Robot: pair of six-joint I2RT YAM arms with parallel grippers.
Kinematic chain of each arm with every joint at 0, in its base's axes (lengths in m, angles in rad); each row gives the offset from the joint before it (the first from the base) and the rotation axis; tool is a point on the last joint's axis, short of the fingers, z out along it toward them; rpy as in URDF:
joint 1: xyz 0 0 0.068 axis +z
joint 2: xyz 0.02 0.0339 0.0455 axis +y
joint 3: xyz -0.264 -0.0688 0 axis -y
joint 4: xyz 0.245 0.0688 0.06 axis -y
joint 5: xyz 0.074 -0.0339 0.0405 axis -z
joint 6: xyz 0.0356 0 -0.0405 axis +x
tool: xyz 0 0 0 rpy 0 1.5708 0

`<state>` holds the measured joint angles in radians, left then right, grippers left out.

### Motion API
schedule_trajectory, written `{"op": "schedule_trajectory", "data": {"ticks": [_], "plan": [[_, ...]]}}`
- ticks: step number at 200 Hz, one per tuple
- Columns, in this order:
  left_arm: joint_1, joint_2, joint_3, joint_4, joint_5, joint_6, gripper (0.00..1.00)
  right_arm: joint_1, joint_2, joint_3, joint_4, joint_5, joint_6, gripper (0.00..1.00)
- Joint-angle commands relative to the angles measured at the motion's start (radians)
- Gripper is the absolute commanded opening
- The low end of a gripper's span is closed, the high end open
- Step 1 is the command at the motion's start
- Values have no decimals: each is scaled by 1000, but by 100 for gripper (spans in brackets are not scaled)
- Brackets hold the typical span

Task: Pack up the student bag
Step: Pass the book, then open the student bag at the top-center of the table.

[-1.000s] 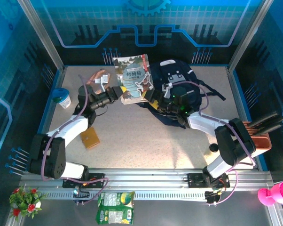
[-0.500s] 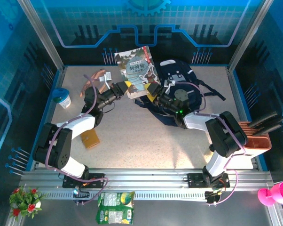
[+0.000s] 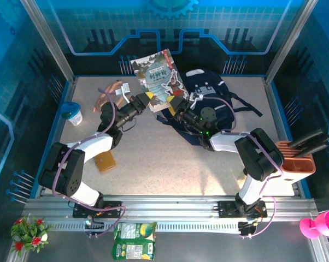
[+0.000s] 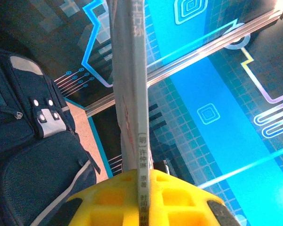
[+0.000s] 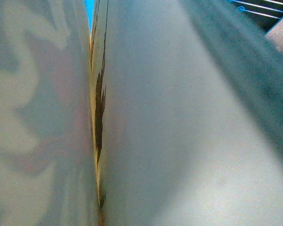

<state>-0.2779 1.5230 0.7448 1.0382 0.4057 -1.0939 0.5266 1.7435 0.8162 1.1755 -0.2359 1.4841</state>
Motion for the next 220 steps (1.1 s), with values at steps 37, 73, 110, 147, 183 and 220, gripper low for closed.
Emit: {"op": "schedule_trajectory", "data": {"ticks": [37,73,110,147,183,220], "plan": [[-9,-39,-26,85,-31,15,0,-3,-51,5,-28,63,-68,25],[-9,-43,-34,20,-31,40,20,-37,-109,-30,-87,71,-121,7],[-21,-73,-19,-226,-61,169,46,-109,-203,-97,-170,40,-200,1],[-89,-53,95,-561,-67,363,61,-257,-323,-202,-236,-67,-232,0],[-203,46,272,-842,-105,567,69,-402,-462,-253,-429,-180,-310,0],[-321,204,489,-1079,-139,746,72,-530,-618,-217,-744,-228,-436,0]]}}
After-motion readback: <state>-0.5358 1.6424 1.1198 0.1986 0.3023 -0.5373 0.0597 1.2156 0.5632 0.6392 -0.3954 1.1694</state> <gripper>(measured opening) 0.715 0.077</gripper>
